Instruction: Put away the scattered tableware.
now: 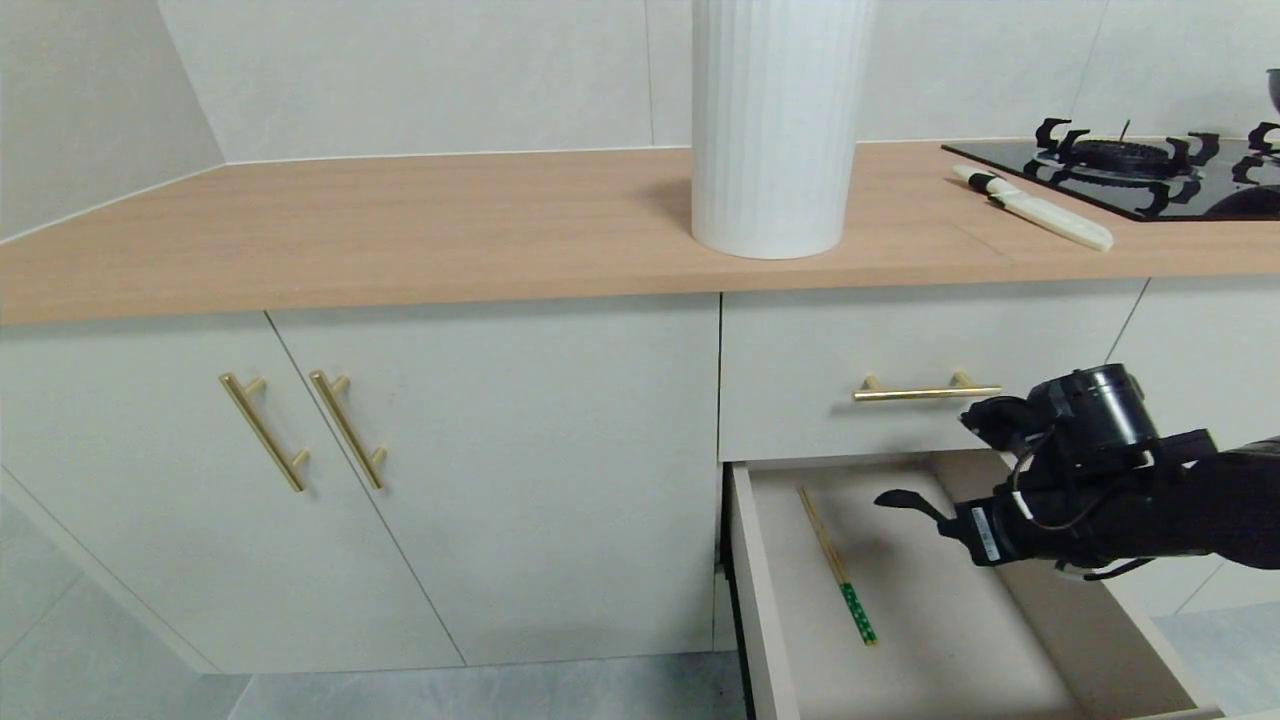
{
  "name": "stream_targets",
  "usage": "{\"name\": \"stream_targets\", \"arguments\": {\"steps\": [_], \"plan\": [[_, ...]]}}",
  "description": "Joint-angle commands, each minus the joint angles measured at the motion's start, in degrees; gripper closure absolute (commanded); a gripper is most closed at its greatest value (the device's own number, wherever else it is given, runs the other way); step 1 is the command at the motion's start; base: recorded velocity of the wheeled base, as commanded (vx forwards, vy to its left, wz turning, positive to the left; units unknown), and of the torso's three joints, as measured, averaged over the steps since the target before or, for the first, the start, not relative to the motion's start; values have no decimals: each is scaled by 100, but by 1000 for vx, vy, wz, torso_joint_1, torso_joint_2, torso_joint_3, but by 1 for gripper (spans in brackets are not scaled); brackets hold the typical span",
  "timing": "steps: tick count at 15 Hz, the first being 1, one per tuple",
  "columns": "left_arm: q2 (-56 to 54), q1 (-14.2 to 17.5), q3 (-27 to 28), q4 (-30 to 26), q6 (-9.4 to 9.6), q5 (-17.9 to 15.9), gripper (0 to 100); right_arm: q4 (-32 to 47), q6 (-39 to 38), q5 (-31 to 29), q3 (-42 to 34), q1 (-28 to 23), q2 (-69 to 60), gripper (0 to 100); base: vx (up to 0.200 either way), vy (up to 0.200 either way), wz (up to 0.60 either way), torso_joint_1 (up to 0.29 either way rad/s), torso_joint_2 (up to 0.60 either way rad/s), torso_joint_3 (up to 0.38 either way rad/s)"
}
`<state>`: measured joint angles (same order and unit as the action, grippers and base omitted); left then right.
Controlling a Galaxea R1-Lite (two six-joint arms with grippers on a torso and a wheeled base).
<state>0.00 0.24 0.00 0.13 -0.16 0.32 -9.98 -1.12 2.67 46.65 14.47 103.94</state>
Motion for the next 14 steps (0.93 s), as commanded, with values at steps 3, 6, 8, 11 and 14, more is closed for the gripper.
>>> {"name": "stream_targets", "arguments": {"steps": [3, 6, 8, 11, 14], "plan": [[9, 2, 0, -5, -2, 3, 0, -1339, -72, -680, -25, 214, 1867, 100, 0, 0, 0, 0, 0, 0], [9, 2, 0, -5, -2, 3, 0, -2438, -362, -1023, -42, 258, 2535, 100, 0, 0, 0, 0, 0, 0], [9, 2, 0, -5, -2, 3, 0, -3027, -362, -1234, -130, 284, 2799, 100, 0, 0, 0, 0, 0, 0], [9, 2, 0, 4, -2, 3, 0, -3405, -345, -1260, -227, 337, 3018, 100, 0, 0, 0, 0, 0, 0], [9, 2, 0, 4, -2, 3, 0, -3431, -336, -1348, -183, 337, 3282, 100, 0, 0, 0, 0, 0, 0]]}}
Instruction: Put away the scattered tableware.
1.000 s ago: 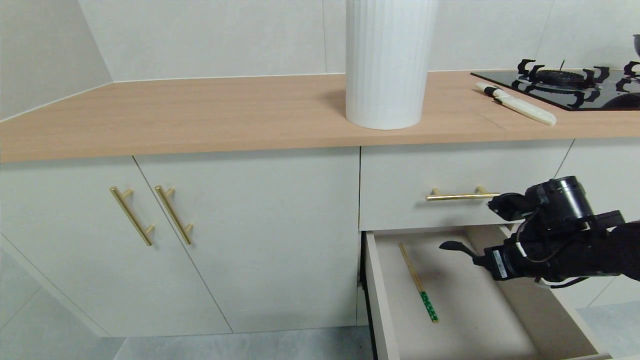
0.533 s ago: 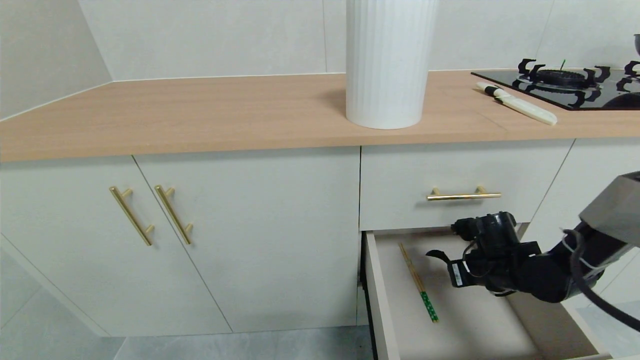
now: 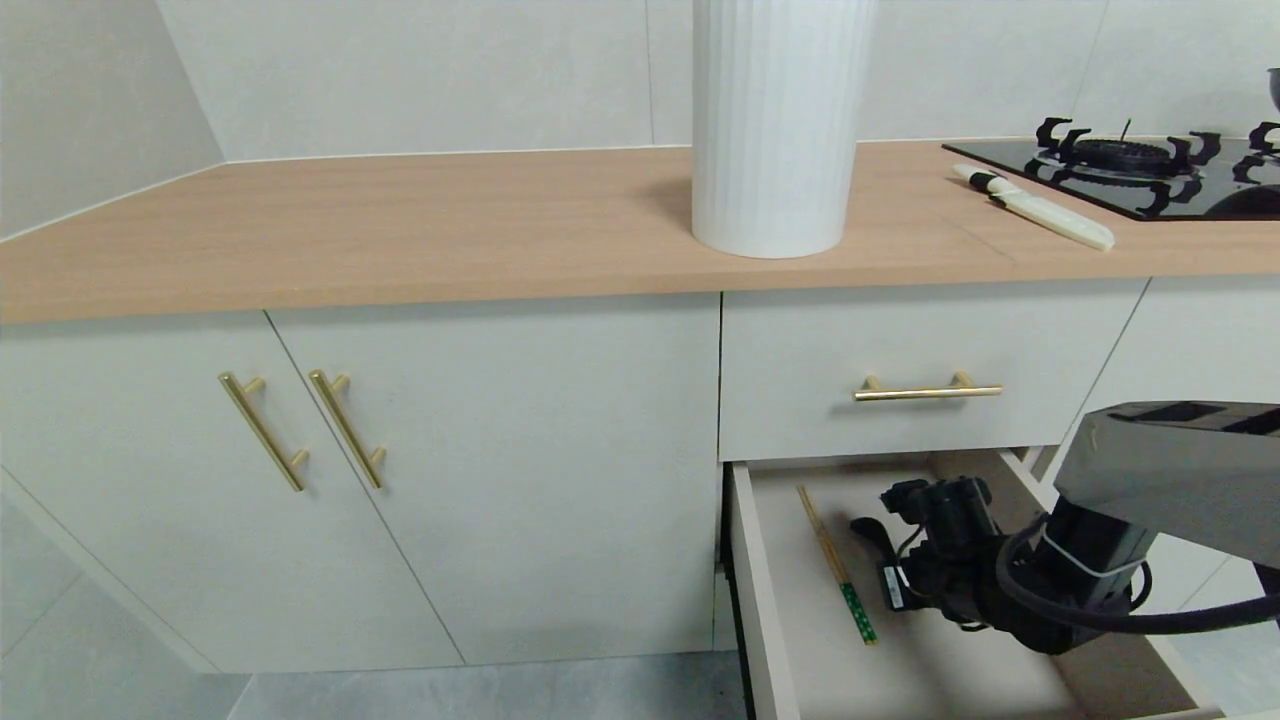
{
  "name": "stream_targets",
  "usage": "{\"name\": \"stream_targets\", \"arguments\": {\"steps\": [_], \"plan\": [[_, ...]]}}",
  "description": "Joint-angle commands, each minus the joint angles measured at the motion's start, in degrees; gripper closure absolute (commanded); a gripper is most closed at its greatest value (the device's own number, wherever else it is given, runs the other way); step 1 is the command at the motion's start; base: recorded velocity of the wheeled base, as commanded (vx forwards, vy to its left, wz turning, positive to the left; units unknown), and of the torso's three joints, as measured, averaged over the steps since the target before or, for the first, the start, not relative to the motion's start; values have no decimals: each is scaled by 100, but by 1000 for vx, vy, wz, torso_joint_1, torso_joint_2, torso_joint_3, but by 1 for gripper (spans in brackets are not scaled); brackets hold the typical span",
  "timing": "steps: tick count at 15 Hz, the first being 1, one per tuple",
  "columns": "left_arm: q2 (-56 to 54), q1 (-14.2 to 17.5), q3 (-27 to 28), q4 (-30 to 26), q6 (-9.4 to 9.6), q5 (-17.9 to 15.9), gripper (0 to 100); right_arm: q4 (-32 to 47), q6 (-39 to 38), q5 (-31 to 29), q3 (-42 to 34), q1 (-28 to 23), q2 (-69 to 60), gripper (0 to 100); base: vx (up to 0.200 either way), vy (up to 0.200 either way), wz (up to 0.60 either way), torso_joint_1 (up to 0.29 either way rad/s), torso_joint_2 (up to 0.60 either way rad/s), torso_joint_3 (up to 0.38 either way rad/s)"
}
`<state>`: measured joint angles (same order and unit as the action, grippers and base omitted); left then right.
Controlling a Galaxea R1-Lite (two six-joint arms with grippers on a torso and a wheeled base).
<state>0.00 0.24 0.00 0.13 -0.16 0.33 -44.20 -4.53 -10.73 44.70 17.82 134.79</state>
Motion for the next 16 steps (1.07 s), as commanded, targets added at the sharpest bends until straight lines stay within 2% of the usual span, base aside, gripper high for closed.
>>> {"name": "stream_targets", "arguments": {"steps": [1, 9, 10, 16], "plan": [[9, 2, 0, 4, -2, 2, 0, -9, 5, 1, 21, 2, 205, 100, 0, 0, 0, 0, 0, 0], [9, 2, 0, 4, -2, 2, 0, -9, -4, -8, 47, 2, 205, 100, 0, 0, 0, 0, 0, 0], [9, 2, 0, -5, -2, 2, 0, -9, -4, -8, 47, 2, 205, 0, 0, 0, 0, 0, 0, 0], [9, 2, 0, 4, -2, 2, 0, 8, 5, 1, 38, -7, 118, 0, 0, 0, 0, 0, 0, 0]]}}
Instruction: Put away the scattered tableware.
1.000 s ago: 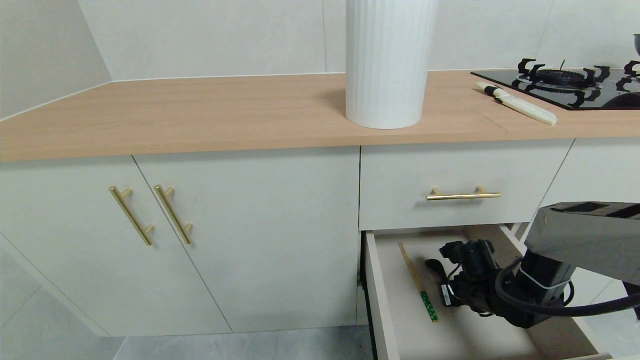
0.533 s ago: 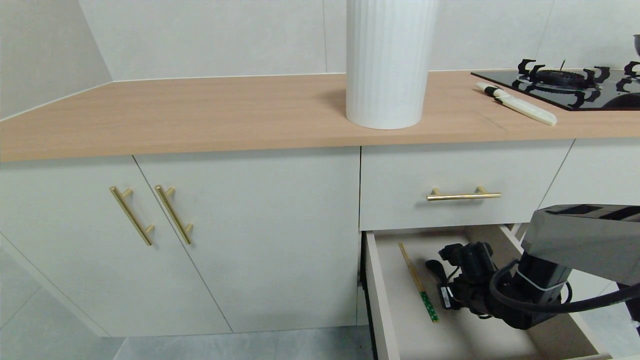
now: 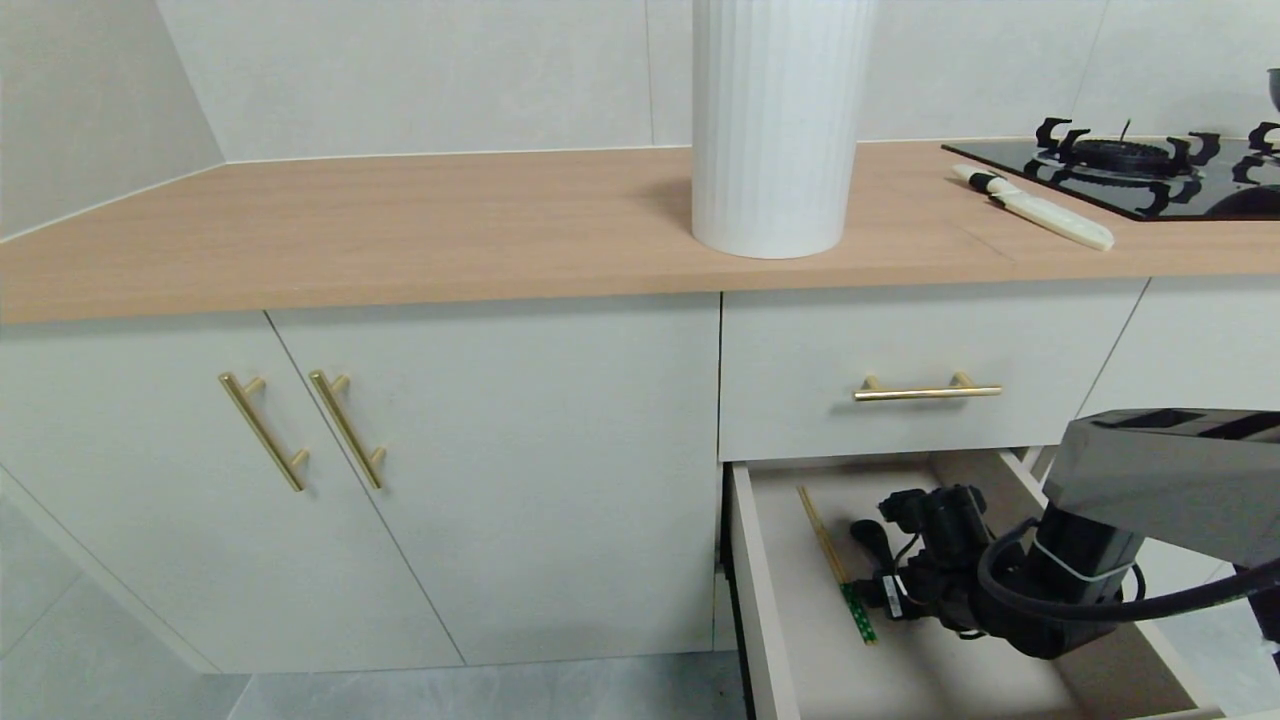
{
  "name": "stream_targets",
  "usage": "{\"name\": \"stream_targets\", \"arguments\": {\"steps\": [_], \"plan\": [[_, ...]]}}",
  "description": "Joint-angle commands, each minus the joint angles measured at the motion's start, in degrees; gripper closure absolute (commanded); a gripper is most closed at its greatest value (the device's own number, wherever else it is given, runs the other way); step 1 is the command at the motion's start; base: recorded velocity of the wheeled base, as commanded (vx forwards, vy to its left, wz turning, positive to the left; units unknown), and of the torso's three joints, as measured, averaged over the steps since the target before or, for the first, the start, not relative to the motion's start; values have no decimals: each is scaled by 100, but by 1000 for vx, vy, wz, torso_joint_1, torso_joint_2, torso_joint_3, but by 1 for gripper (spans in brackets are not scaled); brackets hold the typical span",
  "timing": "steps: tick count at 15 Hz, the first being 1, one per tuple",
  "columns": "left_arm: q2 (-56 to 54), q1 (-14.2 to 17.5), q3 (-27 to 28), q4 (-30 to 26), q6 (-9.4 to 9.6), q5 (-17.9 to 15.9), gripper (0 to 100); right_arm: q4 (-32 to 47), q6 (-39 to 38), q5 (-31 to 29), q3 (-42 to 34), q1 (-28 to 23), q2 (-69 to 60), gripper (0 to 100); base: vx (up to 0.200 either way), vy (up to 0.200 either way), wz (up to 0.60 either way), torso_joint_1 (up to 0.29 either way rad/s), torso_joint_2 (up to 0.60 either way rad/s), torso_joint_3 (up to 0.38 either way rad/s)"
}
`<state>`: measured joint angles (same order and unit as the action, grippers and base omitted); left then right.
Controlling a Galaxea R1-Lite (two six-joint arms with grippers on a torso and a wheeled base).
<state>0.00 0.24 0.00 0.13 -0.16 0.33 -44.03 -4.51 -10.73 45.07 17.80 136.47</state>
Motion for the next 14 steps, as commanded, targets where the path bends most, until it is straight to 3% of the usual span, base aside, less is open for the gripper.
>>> {"name": "stream_targets", "arguments": {"steps": [1, 4, 14], "plan": [[9, 2, 0, 4, -2, 2, 0, 0, 3, 1, 11, -4, -103, 0, 0, 0, 0, 0, 0, 0], [9, 2, 0, 4, -2, 2, 0, 79, -6, 1, -33, -4, -517, 0, 0, 0, 0, 0, 0, 0], [9, 2, 0, -5, -2, 2, 0, 2259, -138, 62, 11, 207, -3004, 0, 0, 0, 0, 0, 0, 0]]}}
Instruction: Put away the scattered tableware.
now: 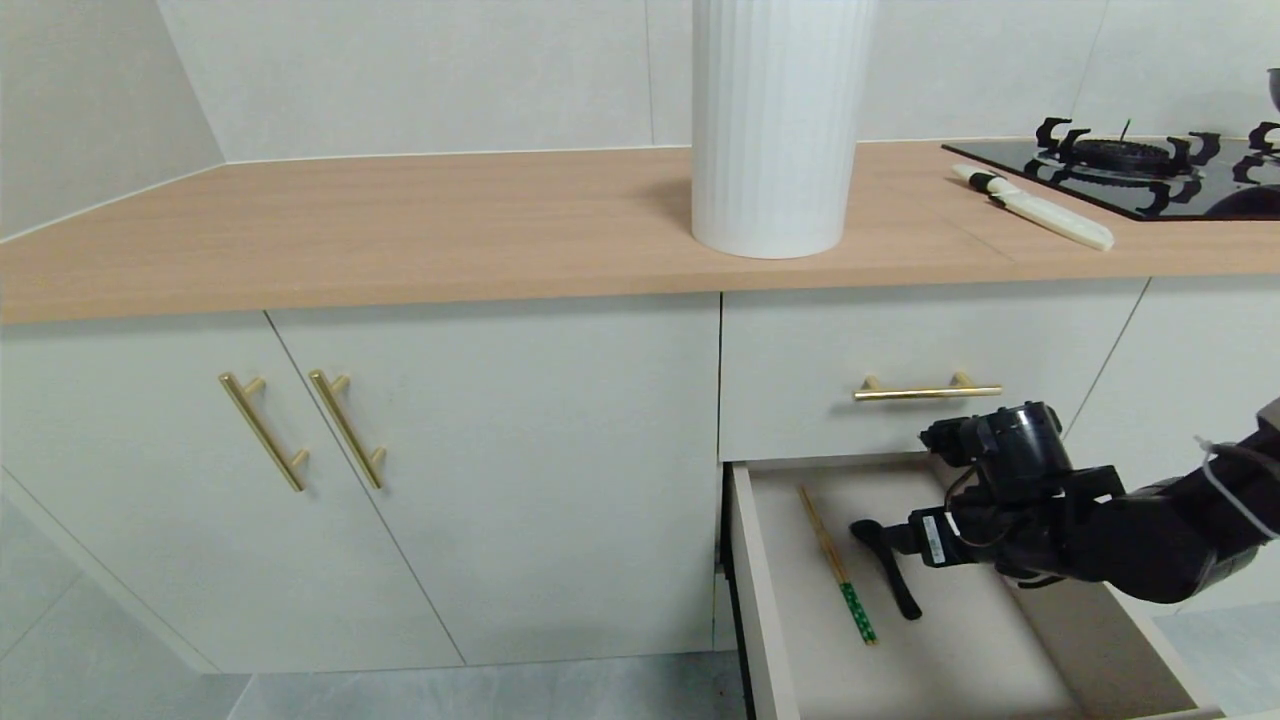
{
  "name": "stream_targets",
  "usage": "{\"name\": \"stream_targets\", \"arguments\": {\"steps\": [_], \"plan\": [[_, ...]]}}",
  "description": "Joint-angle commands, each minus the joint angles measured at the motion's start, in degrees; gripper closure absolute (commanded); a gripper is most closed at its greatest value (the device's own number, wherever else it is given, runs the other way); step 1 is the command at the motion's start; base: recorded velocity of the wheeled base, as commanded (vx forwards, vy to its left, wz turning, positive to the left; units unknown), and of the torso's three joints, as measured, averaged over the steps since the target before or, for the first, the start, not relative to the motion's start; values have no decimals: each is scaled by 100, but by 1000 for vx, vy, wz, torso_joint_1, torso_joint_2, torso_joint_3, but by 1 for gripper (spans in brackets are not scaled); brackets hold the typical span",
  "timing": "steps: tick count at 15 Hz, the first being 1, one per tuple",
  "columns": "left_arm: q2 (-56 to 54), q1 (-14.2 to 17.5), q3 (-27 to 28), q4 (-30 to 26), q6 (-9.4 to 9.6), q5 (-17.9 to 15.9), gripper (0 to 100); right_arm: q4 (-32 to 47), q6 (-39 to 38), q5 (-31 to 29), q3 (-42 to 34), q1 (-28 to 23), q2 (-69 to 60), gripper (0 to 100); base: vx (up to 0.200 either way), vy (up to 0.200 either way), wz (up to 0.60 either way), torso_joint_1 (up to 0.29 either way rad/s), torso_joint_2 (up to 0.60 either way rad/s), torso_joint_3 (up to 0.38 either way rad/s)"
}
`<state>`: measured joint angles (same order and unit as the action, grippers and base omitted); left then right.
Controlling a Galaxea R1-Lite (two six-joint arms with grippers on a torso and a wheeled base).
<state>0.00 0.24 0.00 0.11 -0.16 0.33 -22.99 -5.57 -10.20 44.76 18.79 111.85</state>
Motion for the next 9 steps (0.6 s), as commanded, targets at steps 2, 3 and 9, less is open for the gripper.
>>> {"name": "stream_targets", "arguments": {"steps": [2, 3, 9], "plan": [[9, 2, 0, 7, -2, 2, 0, 506, -49, 18, 85, 187, -823, 0, 0, 0, 0, 0, 0, 0], [9, 2, 0, 7, -2, 2, 0, 664, -49, 18, 112, 222, -928, 0, 0, 0, 0, 0, 0, 0], [9, 2, 0, 7, -11, 2, 0, 1737, -172, 379, 366, 301, -1429, 0, -167, 0, 0, 3, 0, 4]]}}
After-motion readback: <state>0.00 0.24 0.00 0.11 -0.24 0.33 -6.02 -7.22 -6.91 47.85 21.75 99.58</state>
